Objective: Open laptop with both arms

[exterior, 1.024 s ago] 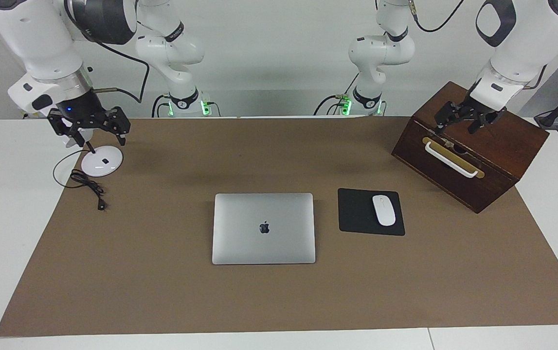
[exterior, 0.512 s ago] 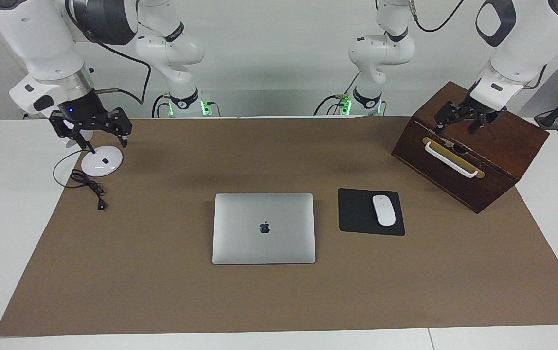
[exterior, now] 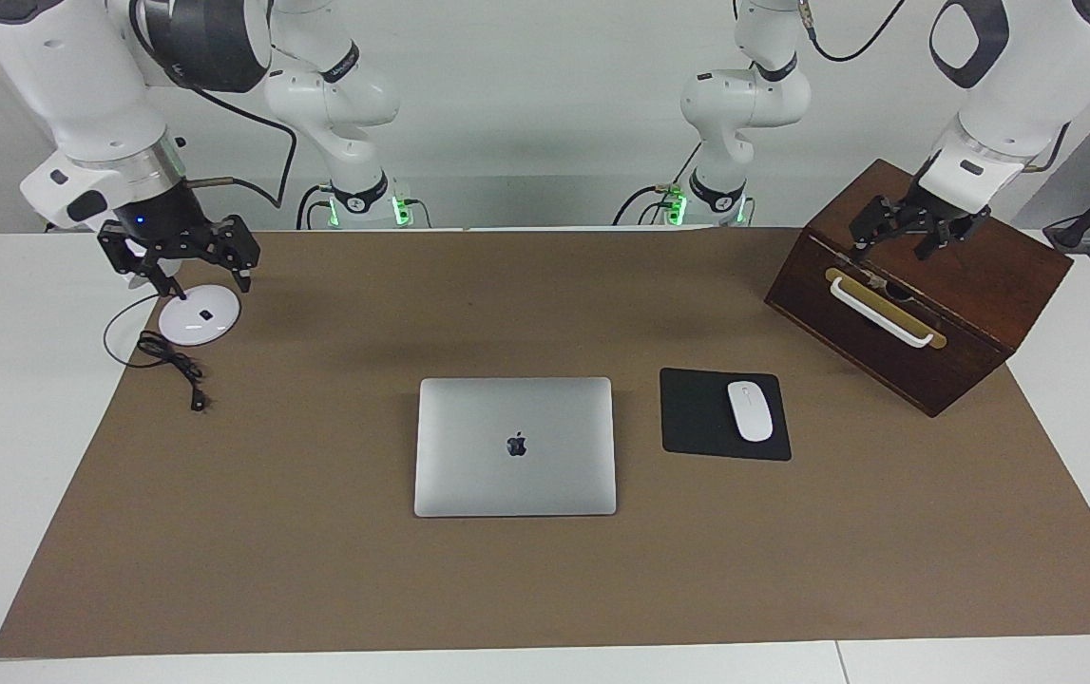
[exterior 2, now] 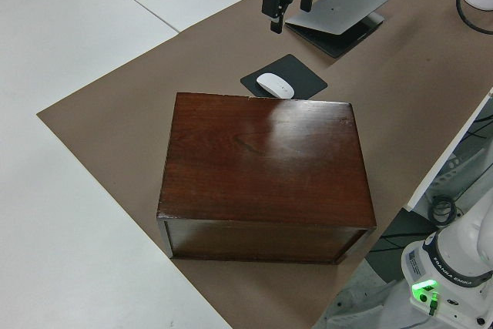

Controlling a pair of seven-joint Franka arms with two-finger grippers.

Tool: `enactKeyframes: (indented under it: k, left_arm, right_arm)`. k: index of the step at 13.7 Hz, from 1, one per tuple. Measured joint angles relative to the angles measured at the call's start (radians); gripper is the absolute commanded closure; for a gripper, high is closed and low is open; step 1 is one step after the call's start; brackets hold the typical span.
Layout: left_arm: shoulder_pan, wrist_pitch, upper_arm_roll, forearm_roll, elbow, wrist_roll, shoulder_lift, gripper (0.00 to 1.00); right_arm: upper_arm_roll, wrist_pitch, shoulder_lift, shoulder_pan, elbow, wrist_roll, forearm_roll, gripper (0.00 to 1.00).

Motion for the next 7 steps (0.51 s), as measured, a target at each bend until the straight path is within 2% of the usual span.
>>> enactKeyframes:
  k: [6, 7]
  left_arm:
    - [-0.001, 0.0, -0.003, 0.0, -0.001, -0.004, 0.0, 0.0]
    - [-0.002, 0.001, -0.006, 0.0, -0.004, -0.004, 0.0, 0.07]
  right_arm:
    - [0.0, 0.008, 0.021, 0.001, 0.0, 0.0, 0.0, 0.0]
    - [0.0, 0.008, 0.021, 0.001, 0.001, 0.0, 0.0, 0.0]
